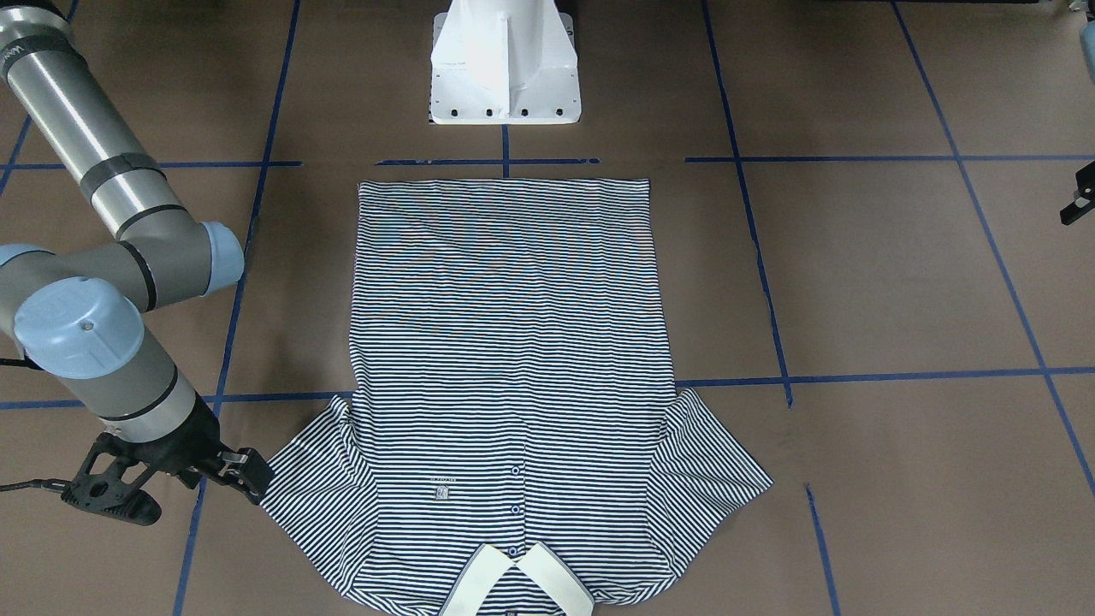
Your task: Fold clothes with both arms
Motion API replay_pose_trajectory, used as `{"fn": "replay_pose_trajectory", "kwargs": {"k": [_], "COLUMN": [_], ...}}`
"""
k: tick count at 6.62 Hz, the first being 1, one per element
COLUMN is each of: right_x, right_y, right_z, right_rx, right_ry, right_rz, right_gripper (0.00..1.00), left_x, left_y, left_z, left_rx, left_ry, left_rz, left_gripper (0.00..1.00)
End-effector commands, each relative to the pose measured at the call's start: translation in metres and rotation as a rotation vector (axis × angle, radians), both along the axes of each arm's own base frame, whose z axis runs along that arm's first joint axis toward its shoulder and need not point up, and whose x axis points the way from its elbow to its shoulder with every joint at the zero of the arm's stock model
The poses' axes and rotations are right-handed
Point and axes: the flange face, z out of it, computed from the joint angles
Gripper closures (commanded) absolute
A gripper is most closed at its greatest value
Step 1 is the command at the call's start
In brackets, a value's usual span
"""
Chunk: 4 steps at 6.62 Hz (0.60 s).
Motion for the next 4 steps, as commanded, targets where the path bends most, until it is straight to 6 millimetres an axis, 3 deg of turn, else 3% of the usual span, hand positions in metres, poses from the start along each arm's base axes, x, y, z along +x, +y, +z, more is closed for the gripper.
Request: {"fn": "replay_pose_trajectory", "kwargs": {"k": [1,3,4], "right_x": [-0.021,-0.027,-0.031], "right_y": [0.002,0.002,0.001], "right_z": [0.008,0.017,0.018], "right_rx": [-0.026,-0.043,-0.048], "right_ry": [0.015,0.028,0.032], "right_rz": [-0.002,-0.009,-0.012], "right_gripper": [0.15,0.22,0.32], "left_x": [0.000,0.000,0.000], "left_y": [0.000,0.000,0.001], "left_z": [-0.001,-0.002,-0.005], "left_rx": [0.002,0.005,0.011], "left_ry": [0.002,0.002,0.003], "left_rz": [0.001,0.001,0.001], "left_gripper": [0.00,0.00,0.00]}}
